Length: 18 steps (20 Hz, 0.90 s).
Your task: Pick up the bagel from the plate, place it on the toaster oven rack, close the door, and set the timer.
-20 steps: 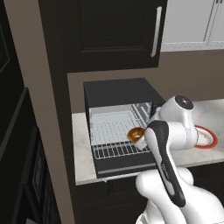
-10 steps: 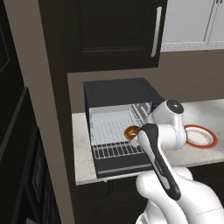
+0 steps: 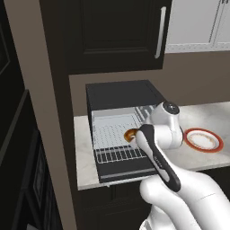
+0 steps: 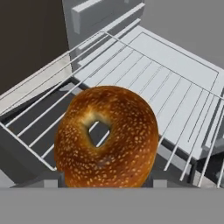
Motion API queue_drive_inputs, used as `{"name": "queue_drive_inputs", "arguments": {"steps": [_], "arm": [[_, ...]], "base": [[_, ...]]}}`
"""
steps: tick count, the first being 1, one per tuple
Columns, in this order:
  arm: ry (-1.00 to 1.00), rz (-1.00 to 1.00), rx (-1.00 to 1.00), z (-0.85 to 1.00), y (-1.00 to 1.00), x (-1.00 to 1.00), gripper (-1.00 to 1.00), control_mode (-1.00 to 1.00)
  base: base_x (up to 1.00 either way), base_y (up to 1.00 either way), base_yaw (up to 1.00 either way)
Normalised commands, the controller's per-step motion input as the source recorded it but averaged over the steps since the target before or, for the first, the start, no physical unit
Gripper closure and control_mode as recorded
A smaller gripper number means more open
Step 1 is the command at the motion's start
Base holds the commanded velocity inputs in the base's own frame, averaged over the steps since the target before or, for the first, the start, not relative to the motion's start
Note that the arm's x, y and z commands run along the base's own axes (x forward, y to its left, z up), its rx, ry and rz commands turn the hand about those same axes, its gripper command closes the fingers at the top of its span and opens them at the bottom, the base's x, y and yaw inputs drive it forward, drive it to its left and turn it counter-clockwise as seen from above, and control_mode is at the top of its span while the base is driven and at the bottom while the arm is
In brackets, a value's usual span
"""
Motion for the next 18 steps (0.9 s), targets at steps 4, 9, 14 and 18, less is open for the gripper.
{"name": "queue_drive_inputs", "arguments": {"steps": [4, 9, 14, 18], "arm": [[0.0, 0.0, 0.0, -0.21, 0.04, 0.22, 1.0, -1.0], [0.0, 0.0, 0.0, -0.19, 0.03, 0.14, 1.0, -1.0], [0.0, 0.0, 0.0, -0.13, 0.03, 0.13, 1.0, -1.0], [0.0, 0.0, 0.0, -0.11, 0.03, 0.16, 1.0, -1.0]], "base": [[0.0, 0.0, 0.0], [0.0, 0.0, 0.0], [0.0, 0.0, 0.0], [0.0, 0.0, 0.0]]}}
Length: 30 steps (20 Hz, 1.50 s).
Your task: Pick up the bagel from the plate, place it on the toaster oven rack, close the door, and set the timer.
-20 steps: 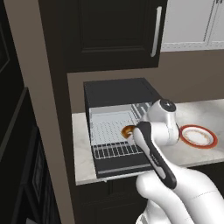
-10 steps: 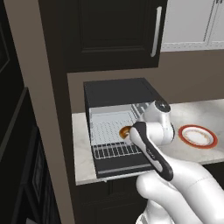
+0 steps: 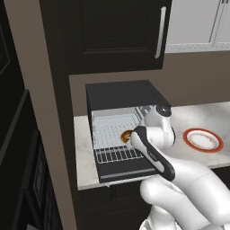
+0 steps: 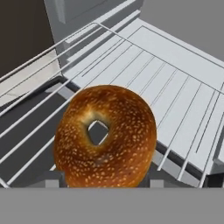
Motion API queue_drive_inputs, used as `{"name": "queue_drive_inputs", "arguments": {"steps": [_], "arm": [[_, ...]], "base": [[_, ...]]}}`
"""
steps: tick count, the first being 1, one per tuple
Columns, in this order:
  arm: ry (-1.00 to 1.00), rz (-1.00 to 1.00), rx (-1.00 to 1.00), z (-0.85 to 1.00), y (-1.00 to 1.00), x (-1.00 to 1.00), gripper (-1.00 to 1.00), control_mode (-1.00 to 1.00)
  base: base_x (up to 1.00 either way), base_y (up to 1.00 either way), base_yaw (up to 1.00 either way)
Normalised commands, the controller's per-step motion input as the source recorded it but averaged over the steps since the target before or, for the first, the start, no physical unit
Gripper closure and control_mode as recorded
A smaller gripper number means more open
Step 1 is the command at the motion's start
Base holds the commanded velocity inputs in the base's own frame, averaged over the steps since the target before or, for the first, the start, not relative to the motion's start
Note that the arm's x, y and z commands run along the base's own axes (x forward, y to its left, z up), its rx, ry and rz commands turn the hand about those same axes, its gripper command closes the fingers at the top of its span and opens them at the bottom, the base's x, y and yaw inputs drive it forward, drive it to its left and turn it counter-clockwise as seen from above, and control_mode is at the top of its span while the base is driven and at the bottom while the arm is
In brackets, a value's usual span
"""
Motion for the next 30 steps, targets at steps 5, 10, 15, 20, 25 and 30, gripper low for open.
{"name": "queue_drive_inputs", "arguments": {"steps": [5, 10, 15, 20, 25, 30], "arm": [[0.0, 0.0, 0.0, -0.08, 0.02, 0.13, -1.0, -1.0], [0.0, 0.0, 0.0, -0.04, 0.0, 0.01, -1.0, -1.0], [0.0, 0.0, 0.0, -0.02, 0.0, 0.0, -1.0, -1.0], [0.0, 0.0, 0.0, 0.01, 0.0, -0.35, -1.0, -1.0], [0.0, 0.0, 0.0, 0.22, 0.0, -0.72, -1.0, -1.0], [0.01, -0.09, 0.0, 0.39, 0.01, -0.67, -1.0, -1.0]], "base": [[0.0, 0.0, 0.0], [0.0, 0.0, 0.0], [0.0, 0.0, 0.0], [0.0, 0.0, 0.0], [0.0, 0.0, 0.0], [0.0, 0.0, 0.0]]}}
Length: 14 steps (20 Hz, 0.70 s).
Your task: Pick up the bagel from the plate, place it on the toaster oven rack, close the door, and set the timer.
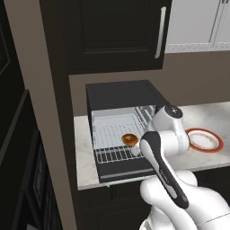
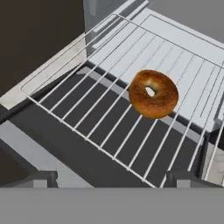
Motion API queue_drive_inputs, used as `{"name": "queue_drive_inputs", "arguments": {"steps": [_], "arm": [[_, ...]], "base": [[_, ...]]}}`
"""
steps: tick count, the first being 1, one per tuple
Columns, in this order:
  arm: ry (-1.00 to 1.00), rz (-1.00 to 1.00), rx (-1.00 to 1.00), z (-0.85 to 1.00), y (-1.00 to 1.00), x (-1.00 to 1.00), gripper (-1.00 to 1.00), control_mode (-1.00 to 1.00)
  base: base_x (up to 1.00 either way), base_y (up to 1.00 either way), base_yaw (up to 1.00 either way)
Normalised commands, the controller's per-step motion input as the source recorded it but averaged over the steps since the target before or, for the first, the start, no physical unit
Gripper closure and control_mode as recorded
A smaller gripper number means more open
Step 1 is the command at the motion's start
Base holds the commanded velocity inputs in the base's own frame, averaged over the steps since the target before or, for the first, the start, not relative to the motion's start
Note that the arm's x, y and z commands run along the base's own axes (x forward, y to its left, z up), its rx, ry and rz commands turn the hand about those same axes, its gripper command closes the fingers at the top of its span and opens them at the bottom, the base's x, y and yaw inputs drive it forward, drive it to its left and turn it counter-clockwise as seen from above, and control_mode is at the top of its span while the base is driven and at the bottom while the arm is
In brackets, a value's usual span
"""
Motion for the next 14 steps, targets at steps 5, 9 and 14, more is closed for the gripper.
{"name": "queue_drive_inputs", "arguments": {"steps": [5, 9, 14], "arm": [[0.07, -0.28, 0.0, 0.13, -0.01, -0.44, -1.0, -1.0], [0.13, -0.47, 0.0, 0.0, -0.13, -0.28, -1.0, -1.0], [0.07, -0.37, 0.0, -0.04, -0.14, -0.08, -1.0, -1.0]], "base": [[0.0, 0.0, 0.0], [0.0, 0.0, 0.0], [0.0, 0.0, 0.0]]}}
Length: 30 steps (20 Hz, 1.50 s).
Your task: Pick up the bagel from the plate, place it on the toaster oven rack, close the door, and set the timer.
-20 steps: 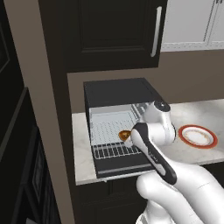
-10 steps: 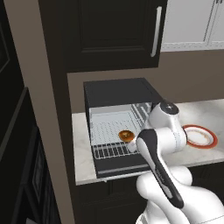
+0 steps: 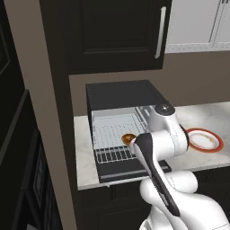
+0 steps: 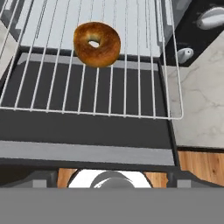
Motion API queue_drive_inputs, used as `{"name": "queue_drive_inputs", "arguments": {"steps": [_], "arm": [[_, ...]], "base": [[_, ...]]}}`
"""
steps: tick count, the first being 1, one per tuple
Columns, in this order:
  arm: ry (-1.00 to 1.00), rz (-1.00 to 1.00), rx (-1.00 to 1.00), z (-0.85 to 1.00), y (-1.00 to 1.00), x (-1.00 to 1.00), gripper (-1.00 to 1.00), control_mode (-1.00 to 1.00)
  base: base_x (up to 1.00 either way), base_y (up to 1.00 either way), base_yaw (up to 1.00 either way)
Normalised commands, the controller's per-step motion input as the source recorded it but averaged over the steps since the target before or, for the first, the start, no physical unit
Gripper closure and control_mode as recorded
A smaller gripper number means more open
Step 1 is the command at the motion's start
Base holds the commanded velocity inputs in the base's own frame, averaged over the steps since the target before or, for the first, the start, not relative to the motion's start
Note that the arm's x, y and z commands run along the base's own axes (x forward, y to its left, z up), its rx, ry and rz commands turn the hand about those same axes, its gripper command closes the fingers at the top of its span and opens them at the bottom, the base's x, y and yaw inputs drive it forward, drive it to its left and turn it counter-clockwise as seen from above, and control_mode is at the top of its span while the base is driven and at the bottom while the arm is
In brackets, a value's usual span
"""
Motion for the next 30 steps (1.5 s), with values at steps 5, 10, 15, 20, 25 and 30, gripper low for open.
{"name": "queue_drive_inputs", "arguments": {"steps": [5, 10, 15, 20, 25, 30], "arm": [[0.0, -0.09, 0.0, -0.14, 0.0, 0.0, -1.0, -1.0], [0.0, 0.01, 0.0, -0.16, 0.02, -0.03, -1.0, -1.0], [0.0, 0.03, 0.0, -0.25, 0.03, -0.03, -1.0, -1.0], [0.0, 0.03, 0.0, -0.33, 0.03, 0.0, -1.0, -1.0], [0.0, 0.0, 0.0, -0.34, 0.0, 0.0, -1.0, -1.0], [-0.01, 0.0, 0.0, -0.38, 0.0, 0.0, -1.0, -1.0]], "base": [[0.0, 0.0, 0.0], [0.0, 0.0, 0.0], [0.0, 0.0, 0.0], [0.0, 0.0, 0.0], [0.0, 0.0, 0.0], [0.0, 0.0, 0.0]]}}
